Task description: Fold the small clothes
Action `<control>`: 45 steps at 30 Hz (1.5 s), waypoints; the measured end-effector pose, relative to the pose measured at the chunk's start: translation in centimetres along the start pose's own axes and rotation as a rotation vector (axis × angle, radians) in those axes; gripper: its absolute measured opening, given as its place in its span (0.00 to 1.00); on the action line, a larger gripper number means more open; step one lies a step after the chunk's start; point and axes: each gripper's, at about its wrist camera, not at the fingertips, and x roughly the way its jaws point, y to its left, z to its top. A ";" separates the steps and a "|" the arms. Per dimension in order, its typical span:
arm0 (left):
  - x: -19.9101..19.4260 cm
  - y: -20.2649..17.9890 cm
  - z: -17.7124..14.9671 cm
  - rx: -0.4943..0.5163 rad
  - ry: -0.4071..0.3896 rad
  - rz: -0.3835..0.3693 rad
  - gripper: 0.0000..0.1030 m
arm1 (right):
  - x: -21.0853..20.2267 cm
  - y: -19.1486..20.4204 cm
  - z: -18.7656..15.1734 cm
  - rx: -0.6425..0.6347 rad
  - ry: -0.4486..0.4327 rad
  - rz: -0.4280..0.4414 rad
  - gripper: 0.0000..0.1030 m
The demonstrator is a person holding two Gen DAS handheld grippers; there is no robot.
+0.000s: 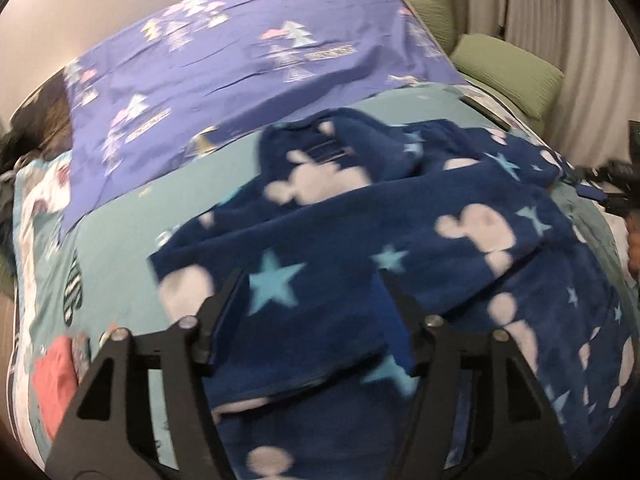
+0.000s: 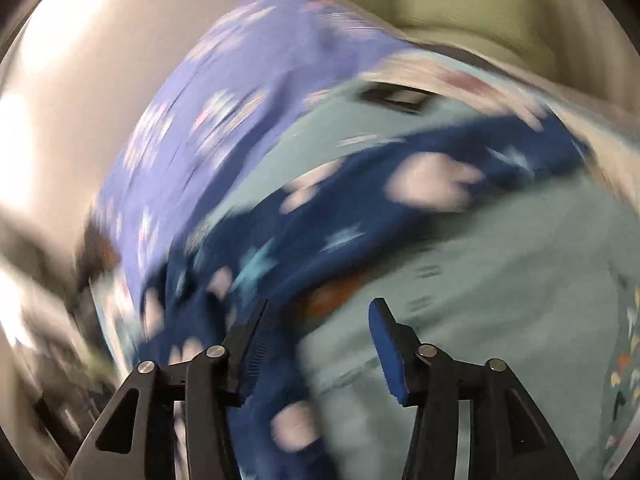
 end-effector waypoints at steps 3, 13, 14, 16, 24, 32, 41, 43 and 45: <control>0.6 -2.0 1.0 0.029 0.005 -0.020 0.71 | 0.1 -6.8 2.8 0.289 -0.038 0.023 0.51; 3.0 -5.0 2.6 -0.006 0.041 -0.072 0.79 | 2.6 -15.6 7.9 0.546 -0.164 -0.001 0.64; 3.5 -4.9 2.7 -0.018 0.051 -0.071 0.79 | 2.7 -16.2 8.4 0.545 -0.170 -0.006 0.65; 4.2 -4.6 2.6 -0.044 0.066 -0.068 0.79 | 4.1 -16.0 9.6 0.549 -0.178 -0.029 0.66; 4.9 -1.9 2.3 -0.150 0.074 -0.074 0.79 | 4.6 -15.9 12.0 0.447 -0.195 -0.155 0.07; 4.6 1.7 1.4 -0.284 0.059 -0.100 0.79 | -1.1 -1.9 11.8 0.037 -0.319 0.044 0.07; 2.8 6.1 -1.3 -0.405 0.027 -0.115 0.79 | 2.4 21.1 -6.9 -0.723 -0.098 0.274 0.08; 2.8 7.4 -2.3 -0.454 0.036 -0.138 0.79 | 5.5 22.9 -11.7 -0.831 0.017 0.256 0.09; 2.9 8.5 -3.4 -0.514 0.053 -0.171 0.79 | 8.1 23.4 -15.2 -0.926 0.113 0.195 0.14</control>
